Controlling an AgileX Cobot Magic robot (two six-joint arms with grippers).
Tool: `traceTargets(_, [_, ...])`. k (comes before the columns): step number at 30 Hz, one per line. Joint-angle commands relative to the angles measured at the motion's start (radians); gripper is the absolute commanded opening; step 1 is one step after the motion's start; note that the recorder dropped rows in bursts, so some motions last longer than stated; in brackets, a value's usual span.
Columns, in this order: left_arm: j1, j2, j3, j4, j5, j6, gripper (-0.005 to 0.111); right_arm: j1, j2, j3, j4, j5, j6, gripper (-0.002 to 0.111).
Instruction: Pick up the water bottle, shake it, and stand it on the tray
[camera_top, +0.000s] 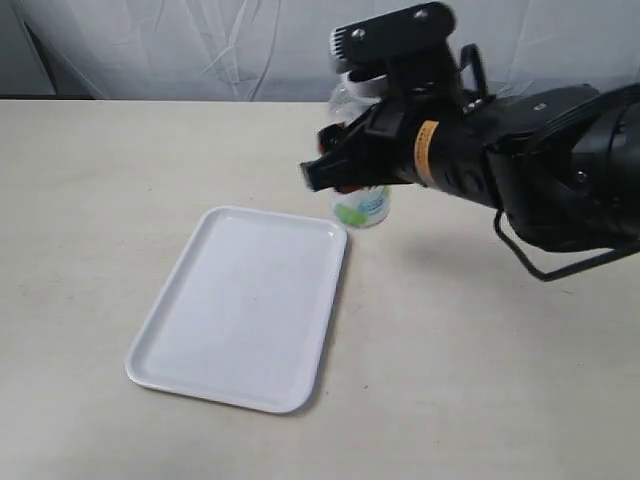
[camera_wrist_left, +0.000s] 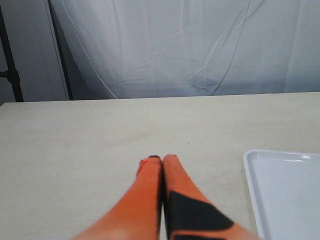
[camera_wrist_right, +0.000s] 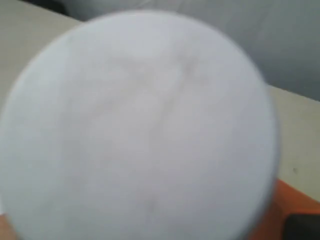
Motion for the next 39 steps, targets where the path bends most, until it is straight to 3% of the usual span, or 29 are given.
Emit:
traceTargets(1, [0.001, -0.004, 0.003, 0.003, -0.006, -0.004, 0.0, 0.003, -0.009, -0.011, -0.049, -0.184, 0.012, -0.001])
traceTargets(16, [0.001, -0.004, 0.003, 0.003, -0.006, -0.004, 0.0, 0.003, 0.23, -0.013, -0.064, -0.294, 0.012, -0.001])
traceTargets(24, [0.001, -0.004, 0.003, 0.003, -0.006, -0.004, 0.0, 0.003, 0.242, -0.083, -0.064, -0.436, 0.012, -0.001])
traceTargets(33, [0.001, -0.004, 0.003, 0.003, -0.006, -0.004, 0.0, 0.003, 0.269, -0.142, -0.066, -0.463, 0.006, -0.001])
traceTargets(39, [0.001, -0.004, 0.003, 0.003, -0.006, -0.004, 0.0, 0.003, 0.326, -0.142, -0.066, -0.614, -0.054, -0.001])
